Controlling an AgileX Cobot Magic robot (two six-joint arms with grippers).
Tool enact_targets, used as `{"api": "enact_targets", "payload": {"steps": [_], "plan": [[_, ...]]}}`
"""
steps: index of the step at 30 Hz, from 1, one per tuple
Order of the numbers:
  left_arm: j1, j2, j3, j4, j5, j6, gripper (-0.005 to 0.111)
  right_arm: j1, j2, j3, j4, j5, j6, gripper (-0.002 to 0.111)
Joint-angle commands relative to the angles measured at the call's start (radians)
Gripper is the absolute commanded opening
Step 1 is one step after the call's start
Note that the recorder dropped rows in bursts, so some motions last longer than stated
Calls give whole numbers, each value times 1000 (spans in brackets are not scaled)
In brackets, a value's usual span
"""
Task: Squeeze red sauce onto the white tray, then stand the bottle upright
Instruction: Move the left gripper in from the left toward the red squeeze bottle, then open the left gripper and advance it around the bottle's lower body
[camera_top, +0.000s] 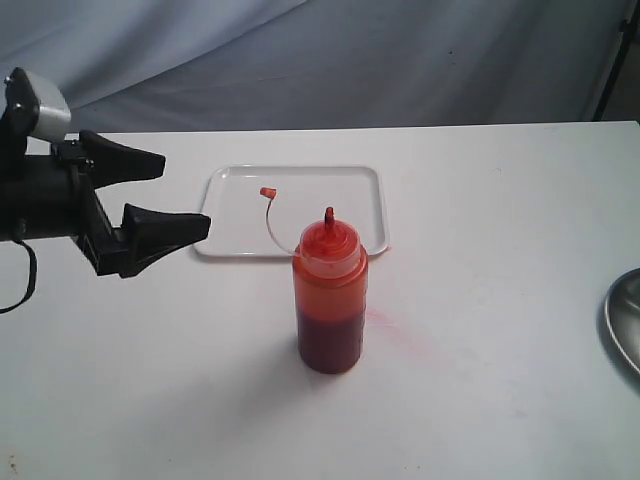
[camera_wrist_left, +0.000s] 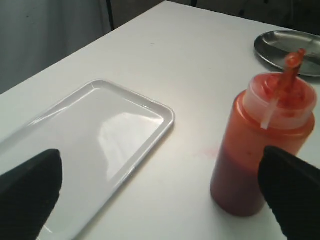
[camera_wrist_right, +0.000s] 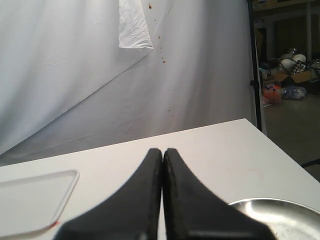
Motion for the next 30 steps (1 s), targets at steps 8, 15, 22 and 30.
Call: {"api": "enact_targets", "payload": {"steps": [8,15,22,30], "plan": [[-13,0,19,28,-319,-221,105,-6,-2,2,-4,-2,-1,0],[-169,12,37,205,64,-324,105,-6,-2,2,-4,-2,-1,0],[-262,64,59,115,227,-264,105,-4,-2,2,-4,-2,-1,0],[-265,198,59,50,225,-197,105,16,-2,2,-4,-2,-1,0]]}}
